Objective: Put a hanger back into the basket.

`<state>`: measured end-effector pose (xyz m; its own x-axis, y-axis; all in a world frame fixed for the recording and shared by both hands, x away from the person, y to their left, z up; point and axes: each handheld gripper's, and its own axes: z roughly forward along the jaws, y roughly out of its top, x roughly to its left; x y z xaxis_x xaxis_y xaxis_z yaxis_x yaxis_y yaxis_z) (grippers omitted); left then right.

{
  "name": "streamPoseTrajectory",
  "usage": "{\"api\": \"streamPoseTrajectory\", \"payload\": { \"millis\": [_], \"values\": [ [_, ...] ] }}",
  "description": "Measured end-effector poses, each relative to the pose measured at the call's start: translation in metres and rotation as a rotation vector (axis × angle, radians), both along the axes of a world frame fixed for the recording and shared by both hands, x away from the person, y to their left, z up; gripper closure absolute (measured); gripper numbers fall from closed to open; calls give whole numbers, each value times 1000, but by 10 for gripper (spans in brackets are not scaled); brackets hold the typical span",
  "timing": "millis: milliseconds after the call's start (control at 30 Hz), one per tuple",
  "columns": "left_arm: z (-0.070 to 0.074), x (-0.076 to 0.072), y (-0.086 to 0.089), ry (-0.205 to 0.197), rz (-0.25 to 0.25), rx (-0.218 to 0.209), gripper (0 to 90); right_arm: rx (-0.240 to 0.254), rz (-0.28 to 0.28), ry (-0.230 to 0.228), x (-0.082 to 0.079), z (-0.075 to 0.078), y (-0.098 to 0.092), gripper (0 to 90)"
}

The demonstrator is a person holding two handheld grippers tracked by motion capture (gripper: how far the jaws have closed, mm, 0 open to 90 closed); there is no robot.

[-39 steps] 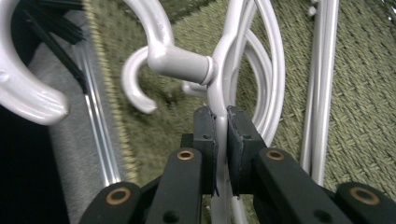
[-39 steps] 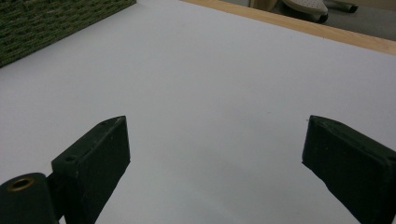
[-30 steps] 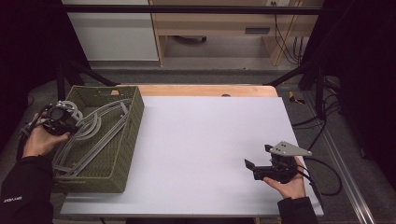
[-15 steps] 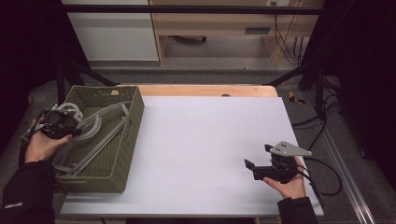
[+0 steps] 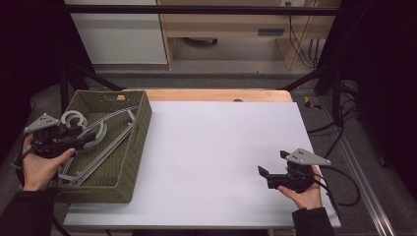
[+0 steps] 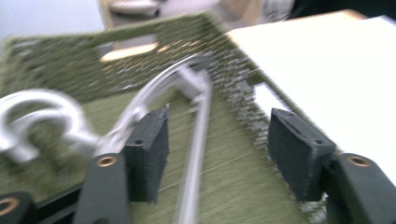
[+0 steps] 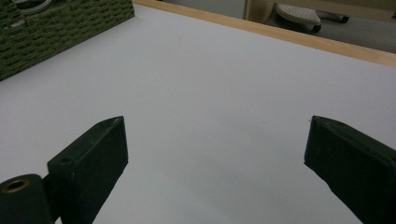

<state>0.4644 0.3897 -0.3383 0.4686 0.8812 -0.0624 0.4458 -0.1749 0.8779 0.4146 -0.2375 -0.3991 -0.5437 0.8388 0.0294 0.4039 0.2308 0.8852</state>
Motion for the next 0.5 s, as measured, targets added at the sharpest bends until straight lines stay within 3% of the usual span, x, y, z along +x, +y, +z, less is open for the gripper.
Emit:
{"api": "streamPoseTrajectory", "payload": {
  "millis": [333,400,500],
  "values": [
    [-12,-35,-47,-98,-106,-92,211,22,-8,-27,-1,1,-1,45],
    [-16,-40,-54,-102,-126,-112,188,25,-9,-34,-2,2,-2,41],
    [-23,-46,-65,-94,-159,-109,161,28,-13,-41,-2,2,-2,38]
  ]
}}
